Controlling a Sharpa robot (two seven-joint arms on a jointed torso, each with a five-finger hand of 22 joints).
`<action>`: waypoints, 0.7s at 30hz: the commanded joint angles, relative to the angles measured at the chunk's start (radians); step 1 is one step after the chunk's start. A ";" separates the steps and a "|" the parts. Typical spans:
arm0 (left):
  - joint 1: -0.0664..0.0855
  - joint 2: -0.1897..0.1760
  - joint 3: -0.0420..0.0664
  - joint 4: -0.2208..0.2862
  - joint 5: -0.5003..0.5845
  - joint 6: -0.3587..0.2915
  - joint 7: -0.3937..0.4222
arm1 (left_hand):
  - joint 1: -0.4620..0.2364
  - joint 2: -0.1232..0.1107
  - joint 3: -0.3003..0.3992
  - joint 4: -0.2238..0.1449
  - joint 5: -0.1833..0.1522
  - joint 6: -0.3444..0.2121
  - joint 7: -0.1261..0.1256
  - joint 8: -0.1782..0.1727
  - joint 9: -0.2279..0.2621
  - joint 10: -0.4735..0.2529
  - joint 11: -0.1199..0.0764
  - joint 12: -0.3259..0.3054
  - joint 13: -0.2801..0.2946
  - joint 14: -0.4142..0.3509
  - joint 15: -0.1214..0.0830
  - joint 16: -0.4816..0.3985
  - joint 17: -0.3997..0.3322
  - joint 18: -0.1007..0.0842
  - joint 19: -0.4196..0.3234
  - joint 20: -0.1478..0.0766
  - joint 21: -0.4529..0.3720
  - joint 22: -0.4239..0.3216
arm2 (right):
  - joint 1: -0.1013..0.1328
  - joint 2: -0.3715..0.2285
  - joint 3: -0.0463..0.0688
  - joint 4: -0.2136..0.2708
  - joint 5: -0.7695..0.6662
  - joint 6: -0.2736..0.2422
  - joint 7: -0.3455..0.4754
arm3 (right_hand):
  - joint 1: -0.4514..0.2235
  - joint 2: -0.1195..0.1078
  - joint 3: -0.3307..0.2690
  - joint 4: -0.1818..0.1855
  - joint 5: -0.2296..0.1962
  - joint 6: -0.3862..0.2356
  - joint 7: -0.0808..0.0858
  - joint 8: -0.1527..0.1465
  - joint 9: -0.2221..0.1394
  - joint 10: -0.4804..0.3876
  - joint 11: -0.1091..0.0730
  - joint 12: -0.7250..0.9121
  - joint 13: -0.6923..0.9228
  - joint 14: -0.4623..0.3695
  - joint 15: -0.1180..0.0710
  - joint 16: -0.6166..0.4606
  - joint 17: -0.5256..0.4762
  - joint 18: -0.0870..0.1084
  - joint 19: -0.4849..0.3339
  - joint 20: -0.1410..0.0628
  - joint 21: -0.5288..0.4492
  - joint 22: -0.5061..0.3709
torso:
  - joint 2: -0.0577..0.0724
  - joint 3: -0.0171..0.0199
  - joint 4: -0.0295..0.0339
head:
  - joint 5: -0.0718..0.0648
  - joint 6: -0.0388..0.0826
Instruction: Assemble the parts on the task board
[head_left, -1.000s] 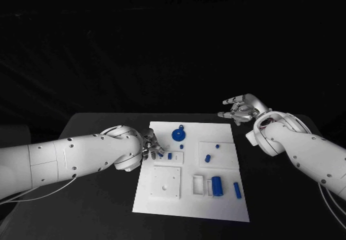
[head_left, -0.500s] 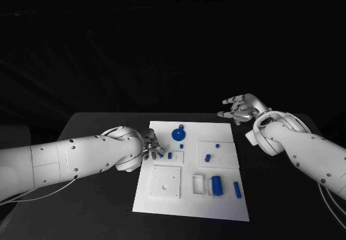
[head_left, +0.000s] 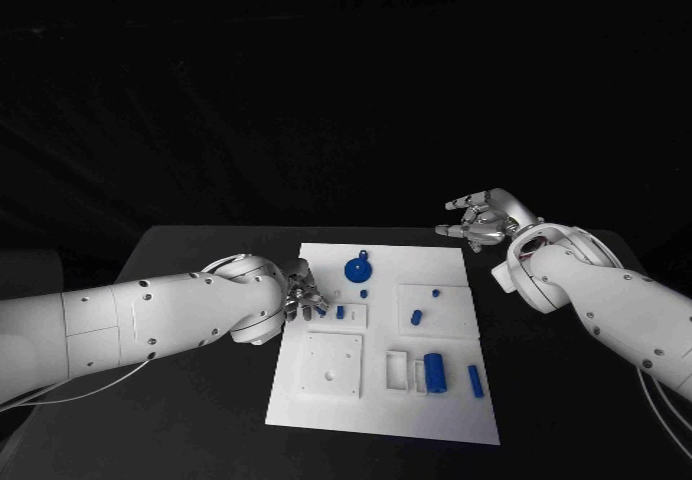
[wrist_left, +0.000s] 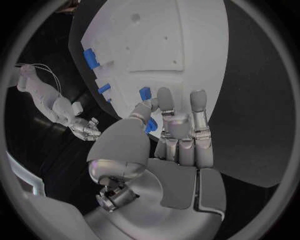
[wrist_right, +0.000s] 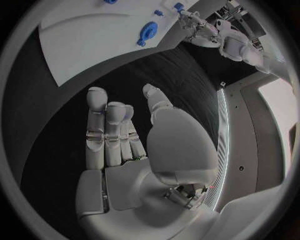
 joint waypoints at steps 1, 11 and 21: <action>-0.003 -0.001 -0.001 0.003 -0.006 0.021 -0.008 | 0.001 0.008 0.009 -0.010 0.003 0.098 -0.090 0.002 0.059 0.049 -0.006 0.006 -0.001 0.008 0.001 0.002 0.001 0.005 0.000 0.007 0.003 0.018 | -0.001 0.001 0.000 0.001 0.000 0.014 0.006 | -0.005 0.000 0.001 0.001 0.002 -0.006 0.003 -0.004 0.000 -0.005 -0.004 0.002 -0.001 -0.003 -0.004 -0.003 -0.002 0.014 0.022 0.001 -0.004 0.038 | 0.000 -0.0001 0.0000 | 0.000 0.000; -0.004 -0.006 -0.001 0.007 -0.006 0.027 -0.013 | 0.000 0.007 0.010 -0.012 0.006 0.099 -0.090 0.001 0.060 0.049 -0.006 0.006 -0.001 0.008 0.001 0.003 0.004 0.006 -0.001 0.007 0.005 0.018 | -0.001 0.001 0.000 0.001 0.000 0.015 0.005 | -0.005 0.000 0.001 0.001 0.002 -0.006 0.003 -0.004 0.000 -0.005 -0.004 0.002 -0.001 -0.003 -0.004 -0.003 -0.002 0.014 0.022 0.001 -0.004 0.038 | 0.000 0.0006 -0.0002 | 0.002 -0.003; -0.005 -0.010 -0.001 0.012 -0.006 0.029 -0.016 | 0.000 0.007 0.010 -0.012 0.006 0.099 -0.090 0.001 0.060 0.049 -0.006 0.006 -0.001 0.008 0.001 0.003 0.004 0.006 -0.001 0.007 0.005 0.018 | -0.001 0.001 0.000 0.000 -0.001 0.015 0.005 | -0.005 0.000 0.001 0.001 0.002 -0.006 0.003 -0.004 0.000 -0.005 -0.004 0.002 -0.001 -0.003 -0.004 -0.003 -0.002 0.014 0.022 0.001 -0.004 0.038 | 0.000 0.0001 -0.0007 | 0.003 -0.003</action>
